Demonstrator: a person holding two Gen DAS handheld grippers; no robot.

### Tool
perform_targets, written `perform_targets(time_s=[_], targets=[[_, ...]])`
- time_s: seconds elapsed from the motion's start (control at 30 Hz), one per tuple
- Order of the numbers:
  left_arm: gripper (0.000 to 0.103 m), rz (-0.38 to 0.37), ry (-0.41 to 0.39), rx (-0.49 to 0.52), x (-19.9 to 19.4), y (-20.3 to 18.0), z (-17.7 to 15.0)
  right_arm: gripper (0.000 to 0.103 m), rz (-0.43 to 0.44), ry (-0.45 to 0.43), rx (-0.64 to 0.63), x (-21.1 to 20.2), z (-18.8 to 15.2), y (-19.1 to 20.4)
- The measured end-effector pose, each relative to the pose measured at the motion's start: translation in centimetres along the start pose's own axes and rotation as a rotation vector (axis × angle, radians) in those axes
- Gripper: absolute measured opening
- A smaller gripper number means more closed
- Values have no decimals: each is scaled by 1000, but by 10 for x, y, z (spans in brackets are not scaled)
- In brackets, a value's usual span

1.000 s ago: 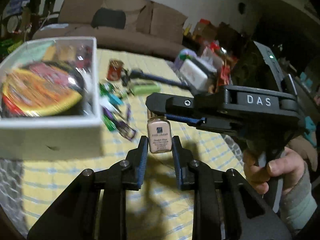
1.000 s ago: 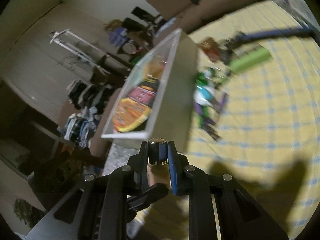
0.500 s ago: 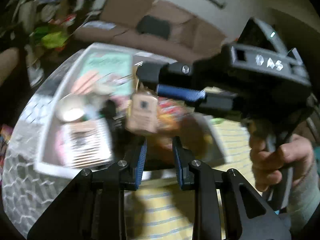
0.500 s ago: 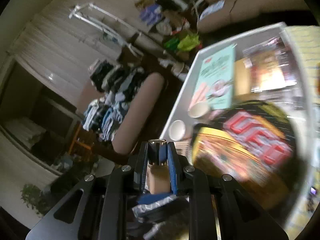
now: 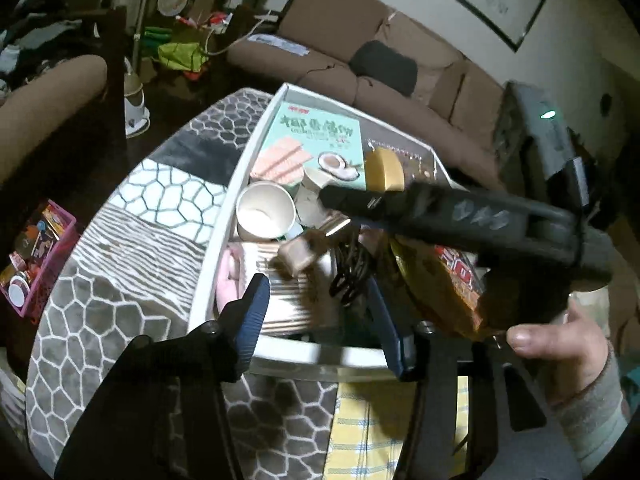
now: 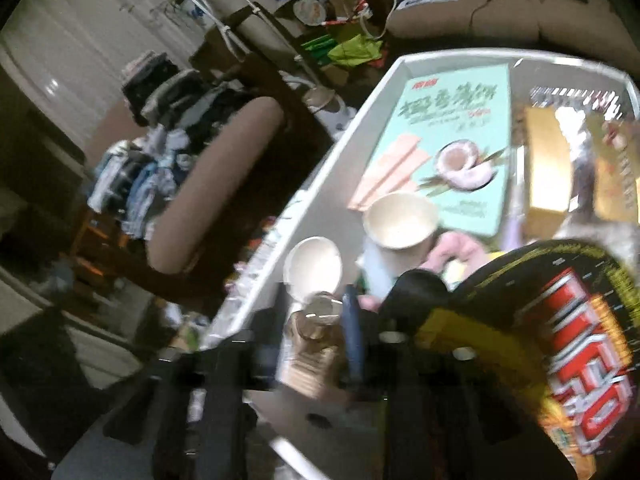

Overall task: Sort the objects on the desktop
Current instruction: 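Carry the foundation bottle into the white box and open the left tool, then move both tools back over the tablecloth items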

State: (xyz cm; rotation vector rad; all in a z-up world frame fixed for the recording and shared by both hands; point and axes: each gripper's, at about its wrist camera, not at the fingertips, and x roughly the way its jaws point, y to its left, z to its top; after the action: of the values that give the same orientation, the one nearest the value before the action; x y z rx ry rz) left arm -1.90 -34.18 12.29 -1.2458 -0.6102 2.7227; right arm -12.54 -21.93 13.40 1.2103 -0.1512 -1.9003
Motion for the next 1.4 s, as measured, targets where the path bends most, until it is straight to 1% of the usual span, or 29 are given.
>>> perform_targets(time_s=[0.03,0.1,0.13,0.2,0.27,0.3,0.33,0.37,0.4,0.43,0.47,0.5,0.53,0.57,0.7,0.8,0.93,1.0,1.07,1.17,1.27,1.4], targets=[[49,10,12,8,4,-2,0,53,-6,-15,-1,-5,-1,-1],[50,27,22,28,7,-9,-3,53,-28,-32,-7,-15,-3,-2],[53,25,24,34,8,-10,-4,53,-34,-34,-12,-20,-3,-3],[54,12,23,44,7,-17,-6,53,-49,-40,-30,-32,-5,-2],[59,-12,17,56,6,-25,-7,53,-64,-43,-48,-49,-9,-4],[66,-27,13,60,6,-29,-8,53,-67,-46,-53,-56,-11,-5],[78,-49,6,65,5,-34,-9,53,-73,-57,-61,-69,-15,-7],[85,-64,0,70,5,-38,-10,56,-73,-65,-65,-80,-18,-9],[96,-77,-5,76,5,-43,-11,58,-72,-72,-67,-91,-20,-12],[100,-84,-7,89,4,-50,-13,64,-72,-79,-71,-102,-24,-15],[103,-86,-7,101,5,-56,-14,72,-76,-92,-77,-118,-31,-21],[103,-87,-7,119,6,-64,-16,76,-85,-103,-76,-129,-36,-24],[103,-87,-7,135,6,-72,-19,83,-96,-115,-71,-141,-41,-30],[103,-90,-8,151,7,-79,-21,87,-107,-135,-60,-157,-49,-39],[103,-121,-19,240,8,-117,-36,90,-171,-191,-16,-202,-77,-73],[103,-147,-11,325,12,-153,-53,90,-219,-216,44,-231,-105,-107],[103,-211,28,427,26,-204,-83,90,-251,-256,145,-259,-143,-150],[103,-239,53,461,34,-224,-97,90,-268,-268,187,-269,-161,-169],[103,-243,72,514,44,-247,-116,90,-274,-280,227,-277,-178,-186],[103,-223,91,587,56,-274,-140,90,-253,-297,268,-286,-196,-203],[103,-228,97,588,64,-288,-154,90,-231,-306,287,-292,-208,-213],[103,-223,92,530,77,-294,-161,90,-221,-302,297,-292,-216,-221]])
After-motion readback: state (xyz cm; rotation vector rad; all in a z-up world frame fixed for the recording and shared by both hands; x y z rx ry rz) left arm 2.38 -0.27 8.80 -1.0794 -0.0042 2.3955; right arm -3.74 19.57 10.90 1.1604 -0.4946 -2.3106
